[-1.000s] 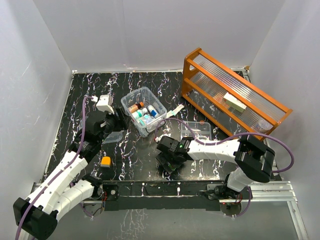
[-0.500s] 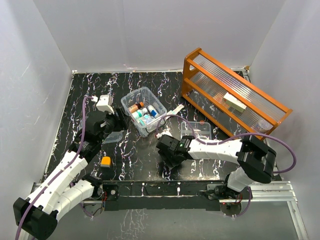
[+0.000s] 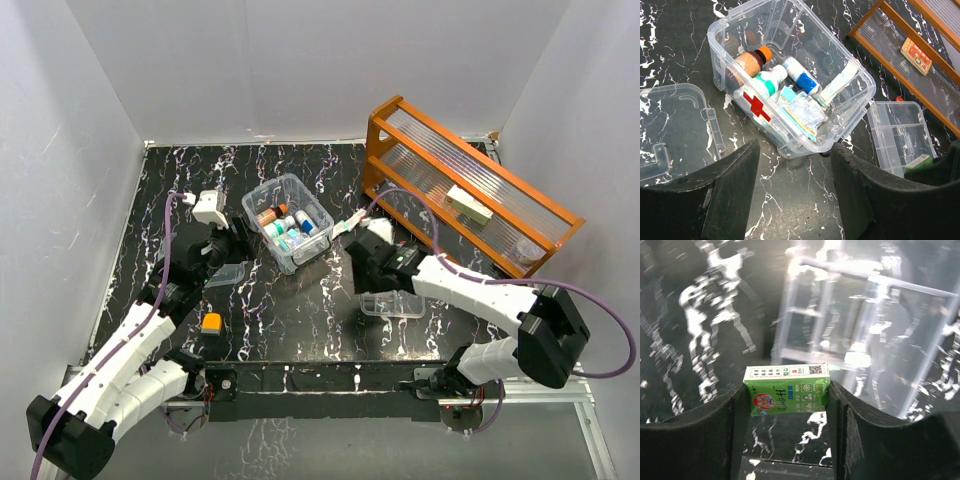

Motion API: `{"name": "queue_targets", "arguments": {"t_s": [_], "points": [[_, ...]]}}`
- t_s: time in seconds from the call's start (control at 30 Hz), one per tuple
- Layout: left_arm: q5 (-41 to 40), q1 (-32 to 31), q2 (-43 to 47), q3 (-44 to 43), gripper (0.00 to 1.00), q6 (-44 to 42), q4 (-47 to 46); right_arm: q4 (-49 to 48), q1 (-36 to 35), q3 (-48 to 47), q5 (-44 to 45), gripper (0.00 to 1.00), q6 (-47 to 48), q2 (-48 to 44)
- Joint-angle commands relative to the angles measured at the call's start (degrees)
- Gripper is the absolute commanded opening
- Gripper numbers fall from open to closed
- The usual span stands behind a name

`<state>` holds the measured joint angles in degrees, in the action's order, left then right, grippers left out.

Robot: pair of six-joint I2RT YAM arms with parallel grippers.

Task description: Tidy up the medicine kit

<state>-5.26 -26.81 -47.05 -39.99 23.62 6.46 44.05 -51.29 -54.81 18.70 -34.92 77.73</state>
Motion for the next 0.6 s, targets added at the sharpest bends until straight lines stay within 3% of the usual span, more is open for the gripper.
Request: {"name": "queue_targets", "arguments": {"t_s": [0.0, 0.23, 0.57], "points": [[-0.1, 0.1, 1.8, 0.6, 0.58, 0.2, -0.4, 4.4, 8.3, 2.4, 5.2, 0.53, -8.8, -3.9], [0.0, 0.1, 2.6, 0.7, 0.58, 0.4, -0.3, 5.1, 14.2, 7.1, 10.0, 0.55, -15.4, -9.4], [0.3, 0.1, 3.0, 0.9, 0.58, 0.6, -0.2, 2.0, 19.6, 11.3, 6.5, 0.57, -15.0, -7.9]]}}
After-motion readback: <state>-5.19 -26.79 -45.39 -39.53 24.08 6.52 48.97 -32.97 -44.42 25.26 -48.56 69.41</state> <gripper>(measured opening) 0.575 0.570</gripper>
